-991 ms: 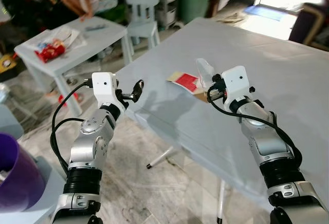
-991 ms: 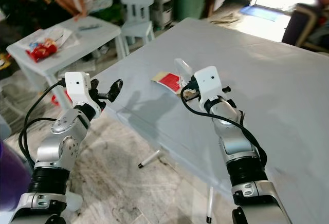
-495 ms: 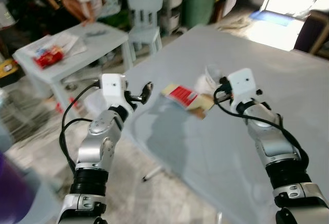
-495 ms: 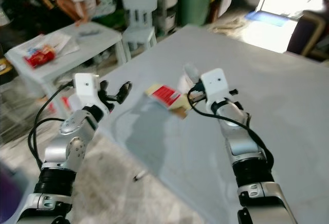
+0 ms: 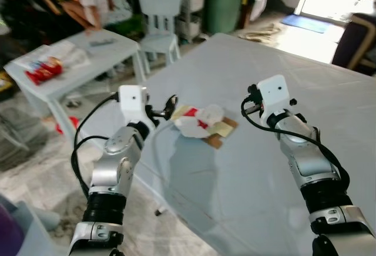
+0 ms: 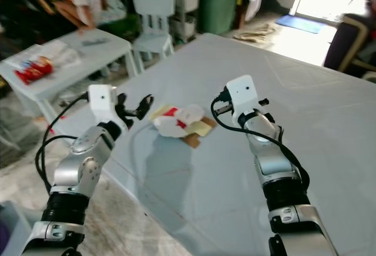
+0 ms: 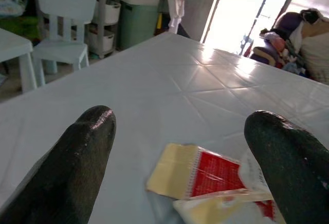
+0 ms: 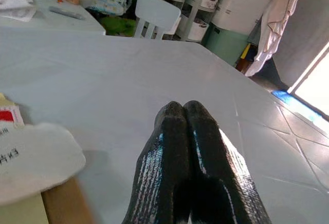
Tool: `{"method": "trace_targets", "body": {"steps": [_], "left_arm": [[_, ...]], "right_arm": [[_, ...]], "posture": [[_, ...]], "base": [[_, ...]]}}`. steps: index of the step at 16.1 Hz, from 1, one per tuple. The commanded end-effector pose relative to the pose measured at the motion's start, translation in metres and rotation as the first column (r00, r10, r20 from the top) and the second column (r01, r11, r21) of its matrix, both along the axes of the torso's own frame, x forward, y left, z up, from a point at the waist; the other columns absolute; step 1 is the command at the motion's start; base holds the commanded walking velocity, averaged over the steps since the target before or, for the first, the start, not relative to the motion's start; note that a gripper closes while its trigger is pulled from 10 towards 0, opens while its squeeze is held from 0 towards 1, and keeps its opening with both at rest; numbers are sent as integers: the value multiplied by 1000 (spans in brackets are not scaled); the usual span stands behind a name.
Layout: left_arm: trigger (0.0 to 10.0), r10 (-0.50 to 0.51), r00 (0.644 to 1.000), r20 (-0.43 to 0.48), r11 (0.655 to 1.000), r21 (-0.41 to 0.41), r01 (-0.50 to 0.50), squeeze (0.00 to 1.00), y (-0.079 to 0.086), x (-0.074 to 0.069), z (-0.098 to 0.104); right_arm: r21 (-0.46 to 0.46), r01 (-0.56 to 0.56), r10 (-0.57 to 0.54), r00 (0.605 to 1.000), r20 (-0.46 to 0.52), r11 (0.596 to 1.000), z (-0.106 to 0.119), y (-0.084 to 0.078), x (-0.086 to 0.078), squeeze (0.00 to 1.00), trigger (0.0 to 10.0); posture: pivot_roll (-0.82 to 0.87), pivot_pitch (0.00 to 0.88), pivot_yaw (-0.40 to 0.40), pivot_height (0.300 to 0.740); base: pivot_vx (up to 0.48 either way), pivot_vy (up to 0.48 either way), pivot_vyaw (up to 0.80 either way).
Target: Picking trash to rubbish bin
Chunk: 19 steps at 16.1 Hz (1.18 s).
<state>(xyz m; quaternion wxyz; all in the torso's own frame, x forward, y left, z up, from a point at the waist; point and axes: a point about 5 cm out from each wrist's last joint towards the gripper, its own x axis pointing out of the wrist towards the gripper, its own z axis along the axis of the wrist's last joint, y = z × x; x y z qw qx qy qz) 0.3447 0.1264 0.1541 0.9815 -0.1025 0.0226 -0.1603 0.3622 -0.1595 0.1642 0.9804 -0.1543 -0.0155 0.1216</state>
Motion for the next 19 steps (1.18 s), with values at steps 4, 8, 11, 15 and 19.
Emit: {"method": "trace_targets", "body": {"steps": [4,8,11,15,19], "left_arm": [[10000,-15,1000,-8,1000,-6,15,0,-9,6,3],[10000,-20,1000,-15,1000,4,20,0,-8,7,1],[10000,-70,998,-7,998,10,70,0,-16,9,-1],[10000,-164,987,4,986,16,164,0,-36,14,-2],[10000,-245,969,-21,969,28,245,0,-53,19,-8]], "right_arm": [[-1,-20,20,1000,16,1000,5,4,-1,0,0],[13,-54,54,999,9,998,3,6,-2,1000,10000],[38,-66,67,998,-4,997,3,5,-4,1000,10000],[31,-110,112,991,-72,993,-1,-2,-11,1000,10000],[-4,-90,89,990,-109,996,-5,-20,-22,1000,10000]], "posture": [[111,32,-8,740],[109,32,-12,740],[106,31,-15,740],[61,36,-7,740],[7,45,-5,740]], "base": [[0,0,0],[0,0,0],[0,0,0],[0,0,0],[0,0,0]]}}
